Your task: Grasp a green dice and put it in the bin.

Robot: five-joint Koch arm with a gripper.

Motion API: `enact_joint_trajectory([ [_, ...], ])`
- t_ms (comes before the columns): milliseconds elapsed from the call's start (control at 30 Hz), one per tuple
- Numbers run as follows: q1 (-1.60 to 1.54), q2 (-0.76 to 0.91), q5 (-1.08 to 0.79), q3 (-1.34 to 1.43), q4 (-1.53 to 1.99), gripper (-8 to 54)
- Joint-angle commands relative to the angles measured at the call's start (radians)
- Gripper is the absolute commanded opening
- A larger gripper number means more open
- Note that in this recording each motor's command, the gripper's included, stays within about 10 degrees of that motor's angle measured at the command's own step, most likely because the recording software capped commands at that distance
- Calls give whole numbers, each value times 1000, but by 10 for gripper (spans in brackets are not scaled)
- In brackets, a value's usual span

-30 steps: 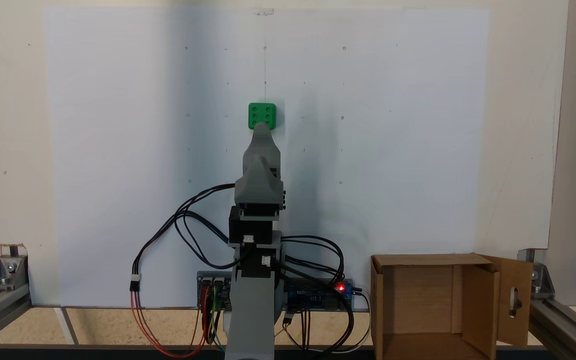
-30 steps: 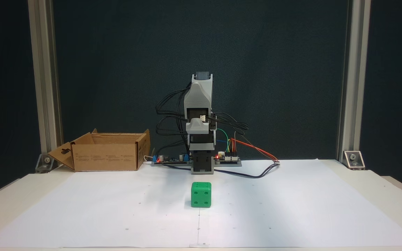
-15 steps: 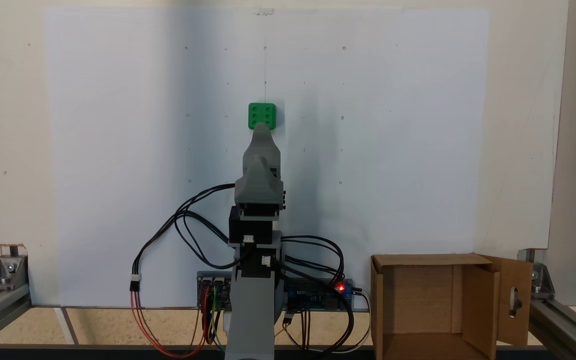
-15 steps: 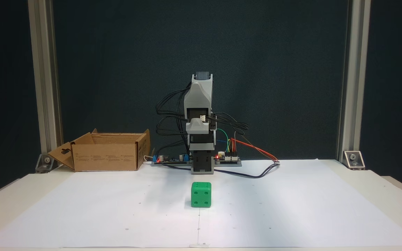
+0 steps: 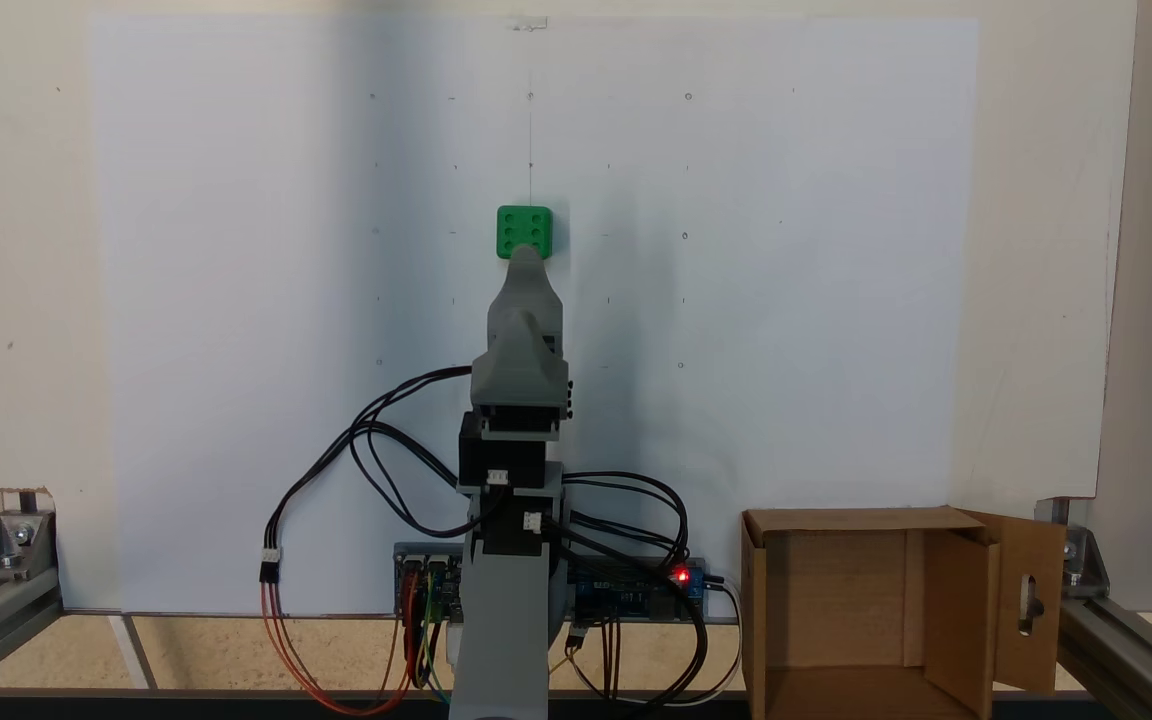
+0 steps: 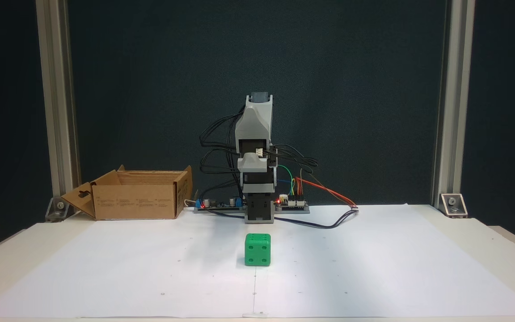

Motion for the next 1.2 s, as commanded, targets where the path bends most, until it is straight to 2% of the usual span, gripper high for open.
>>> enact_joint_trajectory([
  [0,6,107,23,51,-3,439],
  [233,-8,107,23,-51,164,443],
  [1167,-43,103,44,-1031,2060,433],
])
